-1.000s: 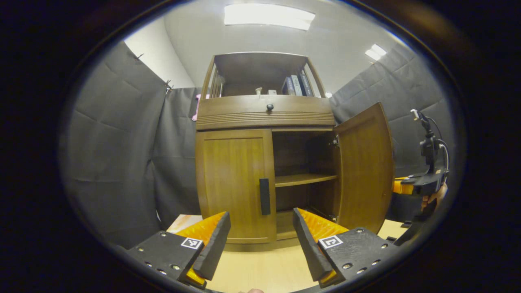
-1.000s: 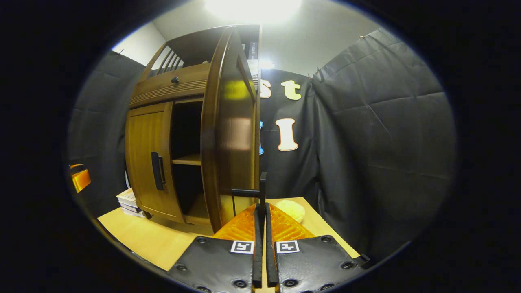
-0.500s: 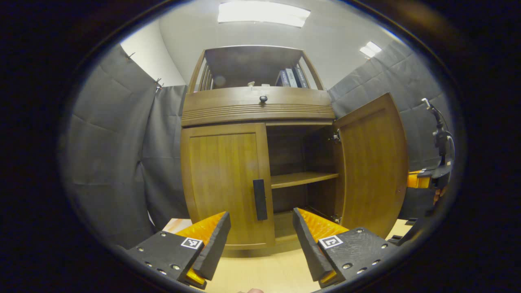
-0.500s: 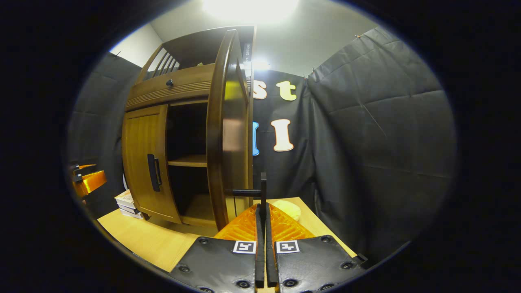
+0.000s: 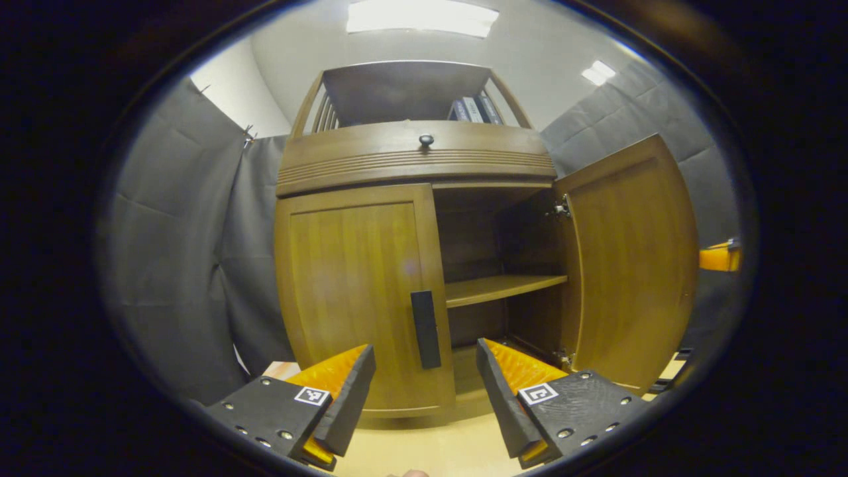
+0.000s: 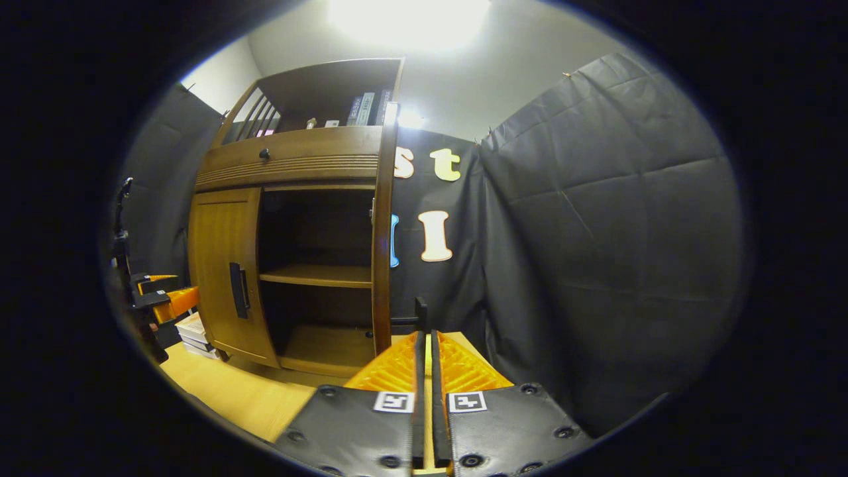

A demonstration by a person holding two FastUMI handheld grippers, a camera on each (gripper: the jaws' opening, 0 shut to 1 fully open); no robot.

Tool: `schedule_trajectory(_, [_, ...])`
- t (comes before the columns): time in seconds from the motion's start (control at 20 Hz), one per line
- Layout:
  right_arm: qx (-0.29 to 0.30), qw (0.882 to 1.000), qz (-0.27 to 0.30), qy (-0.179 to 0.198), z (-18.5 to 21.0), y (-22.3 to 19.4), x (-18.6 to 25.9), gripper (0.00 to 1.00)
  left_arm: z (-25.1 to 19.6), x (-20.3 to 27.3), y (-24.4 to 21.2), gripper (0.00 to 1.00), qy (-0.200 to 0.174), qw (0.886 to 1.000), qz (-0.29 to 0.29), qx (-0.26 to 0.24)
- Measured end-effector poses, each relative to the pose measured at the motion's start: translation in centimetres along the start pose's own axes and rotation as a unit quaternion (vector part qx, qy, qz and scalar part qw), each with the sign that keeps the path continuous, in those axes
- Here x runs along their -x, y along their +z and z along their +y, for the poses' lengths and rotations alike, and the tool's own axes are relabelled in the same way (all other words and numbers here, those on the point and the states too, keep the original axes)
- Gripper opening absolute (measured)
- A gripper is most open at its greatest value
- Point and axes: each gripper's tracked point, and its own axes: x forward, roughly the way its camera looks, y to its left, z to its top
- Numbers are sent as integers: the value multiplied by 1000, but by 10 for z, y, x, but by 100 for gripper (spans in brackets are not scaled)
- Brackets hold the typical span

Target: Open the right door of the double-door shoe cabinet with the right hand, and open the left door with the left hand.

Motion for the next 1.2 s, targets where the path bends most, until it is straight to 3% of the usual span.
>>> schedule_trajectory(0.2, [0, 1000, -19, 12, 4, 11, 9, 96, 3, -36, -2, 89, 8, 1000, 1, -4])
schedule_trajectory(0.7, [-5, 1000, -8, -7, -12, 2, 10, 98, 11, -114, -3, 89, 25, 1000, -10, 11])
schedule_trajectory(1.2, [6, 1000, 2, -9, -10, -2, 5, 96, 5, -165, -42, 88, 24, 999, 30, 35])
